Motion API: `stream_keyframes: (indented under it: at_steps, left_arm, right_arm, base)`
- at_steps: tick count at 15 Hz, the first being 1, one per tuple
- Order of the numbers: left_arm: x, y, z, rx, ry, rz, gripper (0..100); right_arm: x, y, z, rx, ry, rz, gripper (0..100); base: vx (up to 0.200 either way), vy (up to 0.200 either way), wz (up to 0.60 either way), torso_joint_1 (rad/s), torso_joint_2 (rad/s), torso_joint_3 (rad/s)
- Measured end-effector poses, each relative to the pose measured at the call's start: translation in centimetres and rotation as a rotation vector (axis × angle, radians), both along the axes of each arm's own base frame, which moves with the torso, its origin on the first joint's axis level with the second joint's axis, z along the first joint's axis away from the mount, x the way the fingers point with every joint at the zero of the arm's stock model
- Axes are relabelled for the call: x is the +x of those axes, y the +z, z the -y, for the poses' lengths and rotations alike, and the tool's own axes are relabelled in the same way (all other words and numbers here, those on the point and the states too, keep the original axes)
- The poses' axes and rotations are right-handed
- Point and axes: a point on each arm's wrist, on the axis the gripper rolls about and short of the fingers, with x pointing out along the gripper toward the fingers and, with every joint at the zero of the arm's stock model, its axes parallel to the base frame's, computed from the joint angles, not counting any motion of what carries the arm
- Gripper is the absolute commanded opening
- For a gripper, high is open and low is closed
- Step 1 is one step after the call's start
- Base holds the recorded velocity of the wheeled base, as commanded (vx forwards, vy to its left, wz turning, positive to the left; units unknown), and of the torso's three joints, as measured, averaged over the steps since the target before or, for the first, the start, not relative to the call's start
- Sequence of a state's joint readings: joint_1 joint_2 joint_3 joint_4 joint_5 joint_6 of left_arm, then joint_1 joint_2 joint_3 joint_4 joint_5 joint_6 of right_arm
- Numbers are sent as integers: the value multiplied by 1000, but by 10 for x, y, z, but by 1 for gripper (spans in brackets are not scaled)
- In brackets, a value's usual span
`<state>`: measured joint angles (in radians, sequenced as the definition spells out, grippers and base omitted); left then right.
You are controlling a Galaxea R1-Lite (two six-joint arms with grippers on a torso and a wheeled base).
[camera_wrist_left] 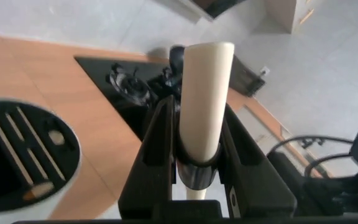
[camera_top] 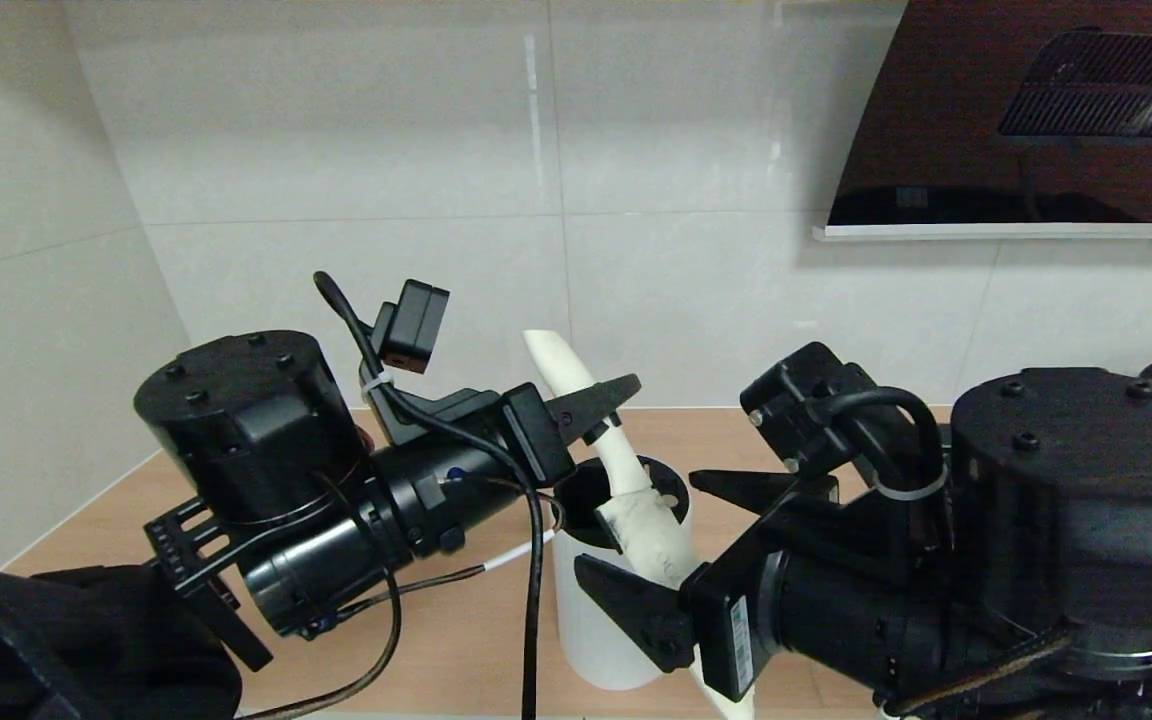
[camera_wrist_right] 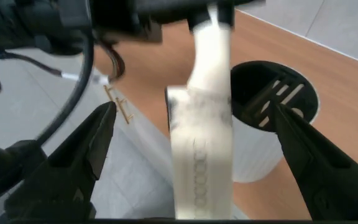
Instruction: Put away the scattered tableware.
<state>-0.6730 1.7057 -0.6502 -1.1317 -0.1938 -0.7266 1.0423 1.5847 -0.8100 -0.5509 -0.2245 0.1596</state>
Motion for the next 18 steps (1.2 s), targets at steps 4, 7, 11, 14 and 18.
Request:
stream_keyframes:
  at_steps: [4, 7, 11, 14, 18]
  left_arm:
    - [13, 24, -5, 78, 212, 74, 0]
    - [14, 57, -16, 270, 350, 120, 0]
    - [14, 91, -24, 344, 602, 227, 0]
    - [22, 84, -7, 325, 682, 316, 0]
    - [34, 54, 17, 426, 726, 347, 0]
  right_arm:
    - [7, 16, 19, 42, -58, 34, 100]
    - [17, 33, 44, 86, -136, 75, 100]
    - [26, 53, 69, 130, -223, 137, 100]
    - [29, 53, 71, 127, -239, 136, 100]
    - [32, 49, 70, 115, -242, 127, 100]
  base:
    - [0, 0, 0, 0, 0, 0]
    - [0, 0, 0, 0, 0, 0]
    - [0, 0, 0, 0, 0, 0]
    - [0, 0, 0, 0, 0, 0]
    - [0, 0, 0, 0, 0, 0]
